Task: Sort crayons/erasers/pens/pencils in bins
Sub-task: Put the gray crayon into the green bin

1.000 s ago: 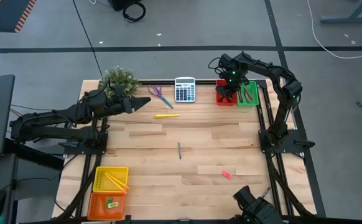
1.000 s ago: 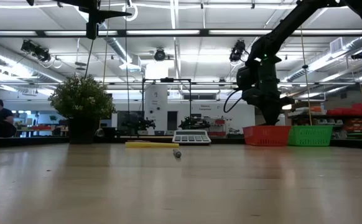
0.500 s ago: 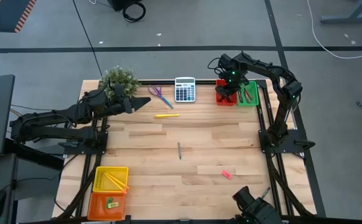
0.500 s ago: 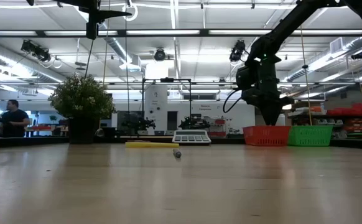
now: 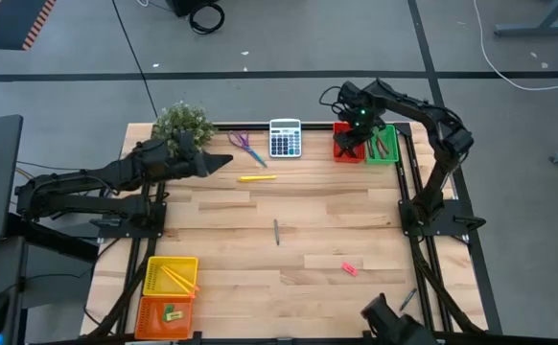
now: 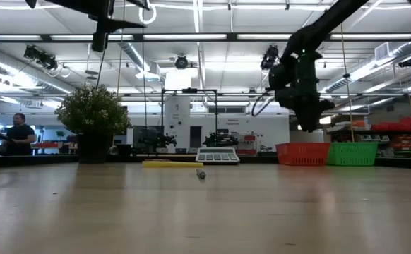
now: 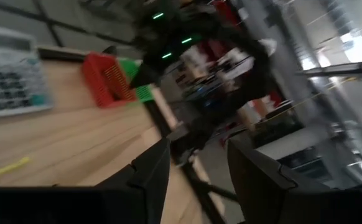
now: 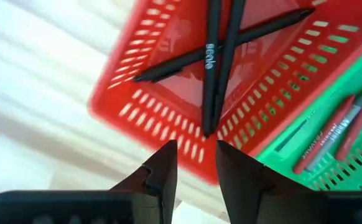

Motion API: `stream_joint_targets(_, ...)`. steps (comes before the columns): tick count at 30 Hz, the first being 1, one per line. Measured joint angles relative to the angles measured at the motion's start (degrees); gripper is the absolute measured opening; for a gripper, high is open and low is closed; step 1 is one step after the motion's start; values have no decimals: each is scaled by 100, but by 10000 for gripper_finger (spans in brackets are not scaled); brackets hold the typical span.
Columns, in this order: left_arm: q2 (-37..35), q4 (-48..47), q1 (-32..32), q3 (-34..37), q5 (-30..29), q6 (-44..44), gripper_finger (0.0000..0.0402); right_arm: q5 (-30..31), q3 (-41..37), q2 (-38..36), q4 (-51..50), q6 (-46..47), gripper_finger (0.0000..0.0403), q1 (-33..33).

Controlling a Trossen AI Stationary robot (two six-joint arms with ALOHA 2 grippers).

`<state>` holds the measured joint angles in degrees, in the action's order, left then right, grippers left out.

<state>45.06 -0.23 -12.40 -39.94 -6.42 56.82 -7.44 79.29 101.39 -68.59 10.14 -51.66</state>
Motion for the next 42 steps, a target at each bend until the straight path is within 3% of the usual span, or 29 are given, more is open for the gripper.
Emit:
stream_joint_targets(4,56,-599,-2,0,11,44,153,-9,0,-532,-109,-15,115,222)
stream_joint_targets(10,567,-731,0,-276,440,-186,134,-227,0,-1495,-202,270,116,808)
stream_joint_targets(17,1768,-1222,15,-1662,518,-1258,133,-448,0,-2389,-329,1045,116,1664)
stream_joint_targets(24,3101,-3663,15,-3209,786,-2258,133,-424,0,-2957,-479,1828,116,2640)
stream_joint_targets(28,3793,-4476,15,-3692,1236,-2490,133,-147,0,-3155,-548,2335,116,3202)
stream_joint_targets(33,4315,-4571,225,-3914,1704,-2781,133,126,0,-3218,-552,2850,116,3816)
stream_joint_targets(42,4314,-4934,442,-4187,1811,-3643,133,53,0,-2622,-185,4028,116,4382)
